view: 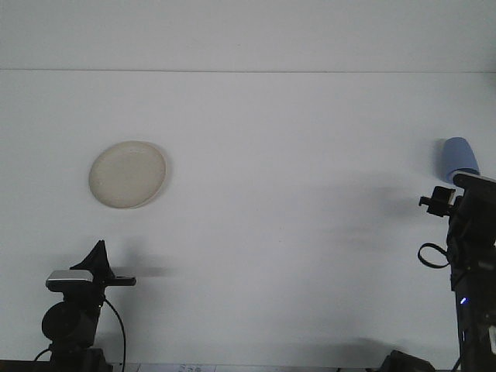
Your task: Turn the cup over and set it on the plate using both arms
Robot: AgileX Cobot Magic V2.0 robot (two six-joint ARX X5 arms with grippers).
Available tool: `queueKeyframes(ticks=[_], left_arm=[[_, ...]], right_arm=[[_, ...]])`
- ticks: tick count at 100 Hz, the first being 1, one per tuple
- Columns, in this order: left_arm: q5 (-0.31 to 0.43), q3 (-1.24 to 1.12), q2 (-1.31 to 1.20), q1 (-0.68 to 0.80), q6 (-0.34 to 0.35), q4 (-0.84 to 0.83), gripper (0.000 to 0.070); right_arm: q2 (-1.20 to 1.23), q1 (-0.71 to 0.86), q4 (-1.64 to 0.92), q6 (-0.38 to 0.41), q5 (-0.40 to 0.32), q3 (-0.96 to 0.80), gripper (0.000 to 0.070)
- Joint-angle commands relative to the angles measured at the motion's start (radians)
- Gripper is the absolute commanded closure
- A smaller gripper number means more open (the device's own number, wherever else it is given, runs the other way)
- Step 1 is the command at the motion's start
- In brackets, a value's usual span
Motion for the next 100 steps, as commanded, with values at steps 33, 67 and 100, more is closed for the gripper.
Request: queueKeyframes(ticks=[33,67,100], left_arm=[[-0.006,-0.019,-0.002,0.002,-0.002,0.014,0.0686],[-0.006,-0.019,-0.002,0.002,-0.002,0.014,0.0686],[-0.006,-0.019,-0.002,0.002,-0.002,0.015,0.0686]], right_arm=[[0.307,-0.213,0.319,-0.079,-0.282,0.011,0.0218],[0.527,-0.283,0.594,-0.088,-0.44,0.011,0.0222],[0.71,-0.292,0.866,-0.087,-0.488,0.022,0.0236]])
